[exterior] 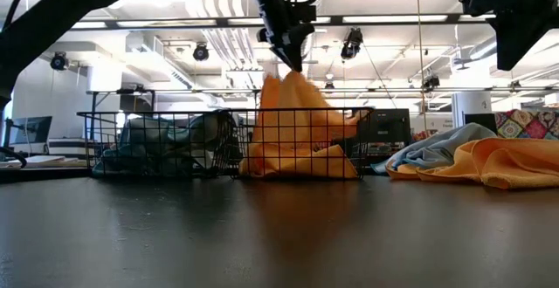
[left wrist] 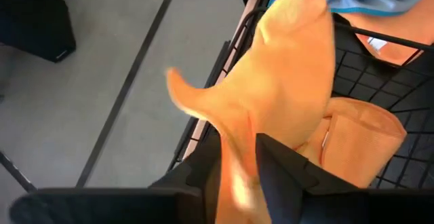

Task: Sort microfiber towel by color & place in baskets
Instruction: Put the yellow towel into the right black wire basket, then put the blue towel into the left black wire basket

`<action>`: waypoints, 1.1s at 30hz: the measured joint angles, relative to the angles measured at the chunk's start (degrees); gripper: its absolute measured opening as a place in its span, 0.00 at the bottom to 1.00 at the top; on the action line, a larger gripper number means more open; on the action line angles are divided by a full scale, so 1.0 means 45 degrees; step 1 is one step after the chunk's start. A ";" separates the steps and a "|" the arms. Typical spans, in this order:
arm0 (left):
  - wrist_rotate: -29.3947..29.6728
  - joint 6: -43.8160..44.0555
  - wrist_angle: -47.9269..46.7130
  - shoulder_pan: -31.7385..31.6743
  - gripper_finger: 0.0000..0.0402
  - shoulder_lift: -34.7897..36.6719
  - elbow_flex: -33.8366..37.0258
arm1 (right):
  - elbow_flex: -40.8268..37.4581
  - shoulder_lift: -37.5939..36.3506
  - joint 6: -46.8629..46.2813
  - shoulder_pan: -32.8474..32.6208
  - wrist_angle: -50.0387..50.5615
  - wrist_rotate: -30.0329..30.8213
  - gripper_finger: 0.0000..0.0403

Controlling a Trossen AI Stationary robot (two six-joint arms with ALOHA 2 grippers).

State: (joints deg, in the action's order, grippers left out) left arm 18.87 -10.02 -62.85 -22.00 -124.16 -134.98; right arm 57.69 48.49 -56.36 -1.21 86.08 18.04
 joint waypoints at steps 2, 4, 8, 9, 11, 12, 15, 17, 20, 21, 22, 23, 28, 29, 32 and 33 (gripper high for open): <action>0.0000 0.0000 -0.0096 0.0010 0.24 0.0005 0.0000 | 0.0000 0.0000 -0.0005 -0.0003 -0.0005 -0.0002 0.15; 0.0000 0.0000 -0.0233 0.0015 0.28 0.0019 0.0000 | 0.0000 0.0000 -0.0001 -0.0001 -0.0005 -0.0002 0.15; 0.0004 0.0100 -0.0535 0.0010 0.36 0.0041 0.0000 | 0.0000 0.0000 -0.0014 -0.0002 -0.0005 -0.0005 0.15; 0.0005 0.0184 -0.0705 0.0011 0.38 0.0055 0.0000 | 0.0000 0.0000 -0.0014 0.0000 -0.0005 -0.0005 0.15; 0.0005 0.0491 -0.1048 0.0047 0.40 0.0103 0.0000 | 0.0000 0.0000 -0.0019 -0.0003 -0.0009 -0.0005 0.15; 0.0005 0.0589 -0.1177 0.0074 0.41 0.0153 0.0000 | 0.0000 0.0000 -0.0024 0.0000 -0.0014 -0.0005 0.15; -0.0006 0.0685 -0.1437 0.0213 0.41 0.0484 0.0000 | 0.0000 0.0000 -0.0071 -0.0003 -0.0042 -0.0005 0.15; -0.0097 0.0680 -0.1427 0.0325 0.41 0.0822 0.0000 | 0.0000 0.0000 -0.0154 -0.0001 -0.0071 -0.0004 0.15; -0.0582 0.0685 -0.1427 0.0476 0.40 0.1466 0.0000 | 0.0000 0.0000 -0.0155 0.0000 -0.0251 -0.0005 0.15; -0.0771 0.0708 -0.1418 0.0528 0.40 0.1690 0.0000 | 0.0000 0.0000 -0.0155 0.0000 -0.0303 -0.0004 0.15; -0.0904 0.0761 -0.1400 0.0565 0.40 0.1963 0.0000 | 0.0000 0.0003 -0.0155 -0.0001 -0.0304 -0.0002 0.15; -0.1092 0.0826 -0.1401 0.0591 0.40 0.2232 0.0000 | 0.0000 0.0008 -0.0154 0.0000 -0.0304 0.0000 0.15; -0.1692 0.1556 -0.1500 0.0868 0.39 0.3557 0.0000 | 0.0000 0.0010 -0.0154 -0.0001 -0.0325 0.0000 0.15; -0.1765 0.1713 -0.1510 0.0957 0.39 0.3805 0.0000 | 0.0000 0.0010 -0.0154 0.0000 -0.0325 -0.0001 0.15; -0.1836 0.2144 -0.1857 0.1327 0.39 0.4558 0.0000 | 0.0005 0.0015 -0.0150 0.0000 -0.0329 -0.0014 0.15; -0.1893 0.2316 -0.1987 0.1470 0.39 0.4770 0.0000 | 0.0005 0.0015 -0.0147 -0.0004 -0.0330 -0.0015 0.15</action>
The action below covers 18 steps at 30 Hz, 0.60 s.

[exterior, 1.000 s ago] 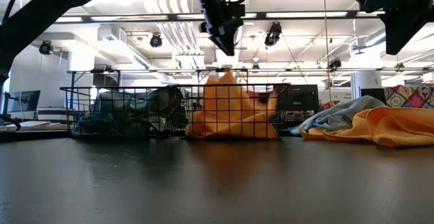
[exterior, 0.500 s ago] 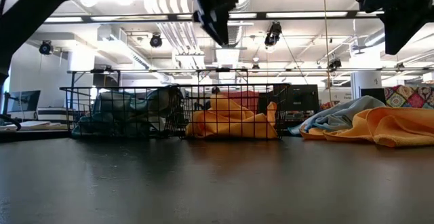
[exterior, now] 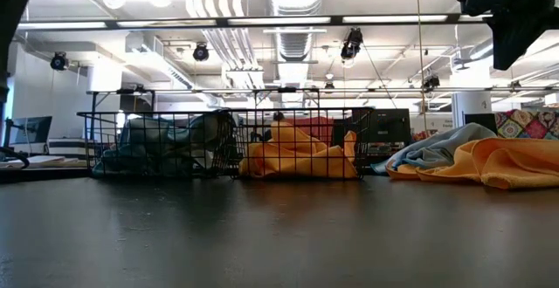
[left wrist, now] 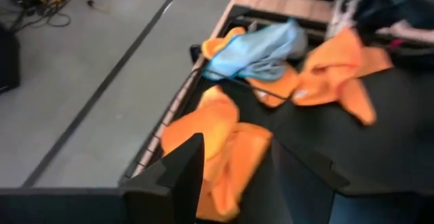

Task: Sort microfiber towel by color & place in baskets
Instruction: Put the blue towel into the left black wire basket

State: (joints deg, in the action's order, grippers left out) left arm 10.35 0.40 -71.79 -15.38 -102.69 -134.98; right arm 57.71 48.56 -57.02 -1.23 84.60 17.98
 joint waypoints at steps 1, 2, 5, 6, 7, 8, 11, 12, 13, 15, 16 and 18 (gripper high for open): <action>-0.0097 0.0198 -0.0191 0.0146 0.39 0.0241 0.0000 | 0.0000 0.0000 0.0004 0.0001 0.0000 -0.0008 0.15; -0.0121 0.0369 -0.0476 0.0321 0.39 0.0441 0.0004 | 0.0000 0.0000 0.0006 -0.0001 0.0000 -0.0010 0.15; -0.0113 0.0921 -0.1145 0.0956 0.39 0.0941 0.0005 | 0.0000 0.0000 0.0002 0.0004 -0.0005 -0.0030 0.15; -0.0115 0.1122 -0.1374 0.1206 0.39 0.1058 0.0005 | 0.0000 0.0000 0.0006 0.0004 -0.0005 -0.0039 0.15; -0.0116 0.1279 -0.1535 0.1472 0.39 0.1149 0.0010 | 0.0000 0.0000 0.0011 -0.0001 -0.0005 -0.0039 0.15; -0.0108 0.1417 -0.1650 0.1740 0.39 0.1214 0.0010 | 0.0000 0.0000 0.0011 0.0003 -0.0005 -0.0043 0.15; -0.0098 0.1725 -0.2232 0.2525 0.39 0.1281 0.0018 | 0.0000 -0.0005 0.0023 0.0001 -0.0010 -0.0044 0.15; -0.0061 0.1941 -0.2478 0.2754 0.39 0.1277 0.0021 | 0.0000 -0.0005 0.0034 0.0002 -0.0008 -0.0039 0.15; 0.0137 0.2225 -0.2796 0.2993 0.39 0.1271 0.0024 | 0.0000 -0.0005 0.0042 0.0004 -0.0010 -0.0042 0.15; 0.1016 0.2849 -0.3701 0.3442 0.39 0.1268 0.0040 | 0.0000 -0.0005 0.0045 0.0003 -0.0010 -0.0044 0.15; 0.1631 0.3206 -0.4108 0.3650 0.39 0.1268 0.0119 | 0.0000 -0.0005 0.0045 0.0003 -0.0005 -0.0040 0.15; 0.2517 0.3758 -0.3980 0.3987 0.39 0.1417 0.0571 | 0.0000 -0.0005 0.0045 0.0004 -0.0010 -0.0044 0.15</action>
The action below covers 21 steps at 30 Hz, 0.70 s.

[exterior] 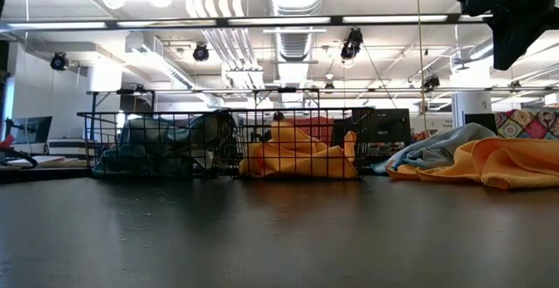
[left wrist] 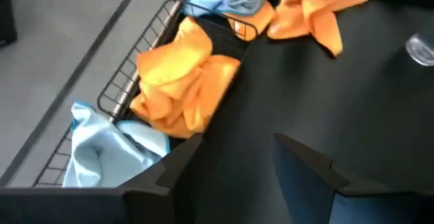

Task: Sort microfiber towel by color & place in baskets
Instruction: Put the blue towel into the left black wire basket

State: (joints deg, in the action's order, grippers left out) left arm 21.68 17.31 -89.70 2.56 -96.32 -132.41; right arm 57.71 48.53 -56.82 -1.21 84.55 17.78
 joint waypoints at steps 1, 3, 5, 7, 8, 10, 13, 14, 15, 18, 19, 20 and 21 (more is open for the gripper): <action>0.0006 0.0108 0.0002 0.0167 0.39 0.0167 0.0305 | 0.0000 0.0000 -0.0009 -0.0001 0.0004 0.0000 0.15; -0.0020 0.0245 -0.0060 0.0434 0.39 0.0456 0.0808 | 0.0000 0.0000 -0.0010 -0.0001 0.0005 0.0000 0.15; 0.0153 0.0736 -0.0031 0.0671 0.39 0.0984 0.1603 | 0.0000 0.0000 -0.0010 -0.0003 0.0005 -0.0033 0.15; 0.0312 0.1305 0.0033 0.0809 0.39 0.1522 0.2536 | 0.0000 -0.0002 -0.0022 -0.0001 0.0013 -0.0063 0.15; 0.0435 0.1694 -0.0003 0.0870 0.39 0.1813 0.3032 | 0.0000 -0.0005 -0.0013 -0.0001 0.0008 -0.0063 0.15; 0.0788 0.2585 -0.0069 0.0974 0.39 0.2469 0.4202 | 0.0000 -0.0010 -0.0012 0.0000 0.0010 -0.0063 0.15; 0.1239 0.3918 0.0023 0.1008 0.39 0.3654 0.6017 | 0.0000 -0.0010 -0.0039 0.0000 0.0010 -0.0063 0.15; 0.1375 0.4274 0.0097 0.1012 0.39 0.4067 0.6683 | 0.0000 -0.0010 -0.0039 0.0000 0.0009 -0.0063 0.15; 0.1422 0.4564 0.0253 0.1012 0.39 0.4446 0.7333 | -0.0004 -0.0010 -0.0035 -0.0004 0.0014 -0.0063 0.15; 0.1422 0.4891 0.1418 0.1008 0.39 0.5549 0.9348 | -0.0005 -0.0010 -0.0022 -0.0001 0.0013 -0.0058 0.15; 0.1392 0.4812 0.2021 0.1015 0.39 0.5933 1.0004 | -0.0005 -0.0010 -0.0013 -0.0003 0.0010 -0.0058 0.15; 0.1301 0.4688 0.2628 0.1037 0.39 0.6308 1.0648 | -0.0005 -0.0010 -0.0010 0.0000 0.0015 -0.0058 0.15; 0.1141 0.4498 0.3356 0.1037 0.39 0.6704 1.1300 | -0.0005 -0.0010 -0.0005 0.0000 0.0010 -0.0058 0.15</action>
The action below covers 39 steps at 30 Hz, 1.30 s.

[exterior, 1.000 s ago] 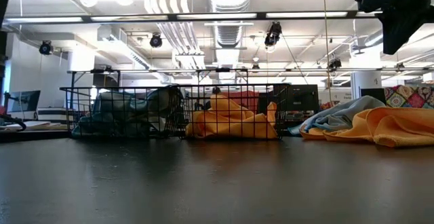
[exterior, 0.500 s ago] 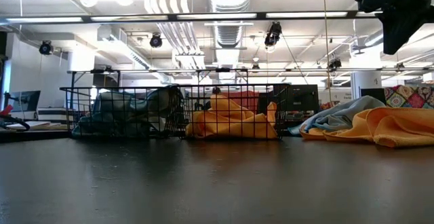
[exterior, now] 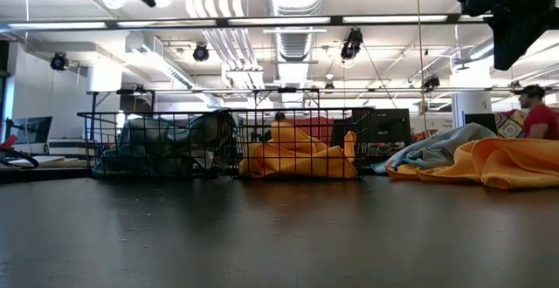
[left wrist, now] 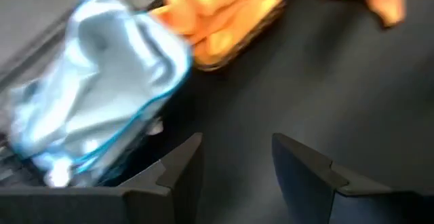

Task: Sort microfiber towel by color & place in baskets
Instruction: Put the blue towel into the left black wire basket

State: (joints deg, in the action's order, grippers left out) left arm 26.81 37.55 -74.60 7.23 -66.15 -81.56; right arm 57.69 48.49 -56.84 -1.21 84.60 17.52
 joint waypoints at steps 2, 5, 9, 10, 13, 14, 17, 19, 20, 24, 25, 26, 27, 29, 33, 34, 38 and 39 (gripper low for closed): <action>-0.0468 -0.0465 0.1649 0.0034 0.39 0.0646 0.1290 | 0.0000 0.0000 0.0005 -0.0002 0.0000 0.0000 0.15; -0.0848 -0.1249 0.4265 0.0126 0.39 0.1463 0.3182 | -0.0005 0.0000 0.0005 -0.0004 0.0001 0.0000 0.15; -0.0851 -0.2022 0.7603 0.0136 0.39 0.2237 0.5254 | -0.0015 0.0000 0.0140 0.0000 0.0007 0.0003 0.15; -0.0841 -0.2153 0.8374 0.0136 0.39 0.2335 0.5704 | -0.0015 0.0000 0.0169 -0.0001 0.0003 0.0006 0.15; -0.0847 -0.2289 1.0272 0.0136 0.39 0.2512 0.6768 | -0.0015 0.0000 0.0199 0.0000 -0.0005 0.0264 0.15; -0.0850 -0.2296 1.0832 0.0136 0.39 0.2542 0.7056 | -0.0015 -0.0004 0.0226 0.0000 -0.0005 0.0484 0.15; -0.0851 -0.2370 1.2128 0.0136 0.39 0.2500 0.7789 | -0.0010 -0.0012 0.0541 -0.0005 -0.0022 0.1656 0.15; -0.0851 -0.2517 1.2831 0.0136 0.39 0.2451 0.8097 | -0.0005 -0.0015 0.0701 -0.0005 -0.0018 0.2466 0.15; -0.0848 -0.2577 1.3156 0.0136 0.39 0.2448 0.8217 | -0.0005 -0.0015 0.0799 -0.0005 -0.0015 0.2754 0.15; -0.0801 -0.2726 1.3744 0.0136 0.39 0.2443 0.8349 | 0.0000 -0.0015 0.0942 0.0000 0.0116 0.3224 0.15; -0.0766 -0.2899 1.3924 0.0136 0.39 0.2443 0.8349 | 0.0000 -0.0015 0.0930 0.0000 0.0207 0.3400 0.15; -0.0744 -0.3136 1.4015 0.0136 0.39 0.2443 0.8316 | 0.0000 -0.0015 0.0871 0.0002 0.0289 0.3638 0.15; -0.0739 -0.3421 1.4103 0.0131 0.39 0.2443 0.8259 | 0.0000 -0.0015 0.0776 0.0010 0.0388 0.3869 0.15; -0.0734 -0.3991 1.4223 0.0131 0.39 0.2435 0.8045 | 0.0000 -0.0015 0.0506 0.0024 0.0711 0.4233 0.15; -0.0718 -0.5131 1.4301 0.0131 0.39 0.2434 0.7481 | -0.0035 -0.0020 -0.0227 0.0024 0.1206 0.4559 0.15; -0.0717 -0.5387 1.4329 0.0131 0.39 0.2435 0.7327 | -0.0080 -0.0036 -0.0340 0.0024 0.1190 0.4575 0.15; -0.0710 -0.6291 1.4285 0.0131 0.39 0.2438 0.6841 | -0.0168 -0.0348 -0.1024 0.0029 0.1211 0.4671 0.15; -0.0710 -0.6471 1.4307 0.0131 0.39 0.2438 0.6777 | -0.0170 -0.0485 -0.1152 0.0029 0.1220 0.4692 0.15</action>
State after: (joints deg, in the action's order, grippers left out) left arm 23.62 8.43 -10.22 7.81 -55.18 -51.06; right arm 56.93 46.31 -62.02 -1.08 90.09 38.63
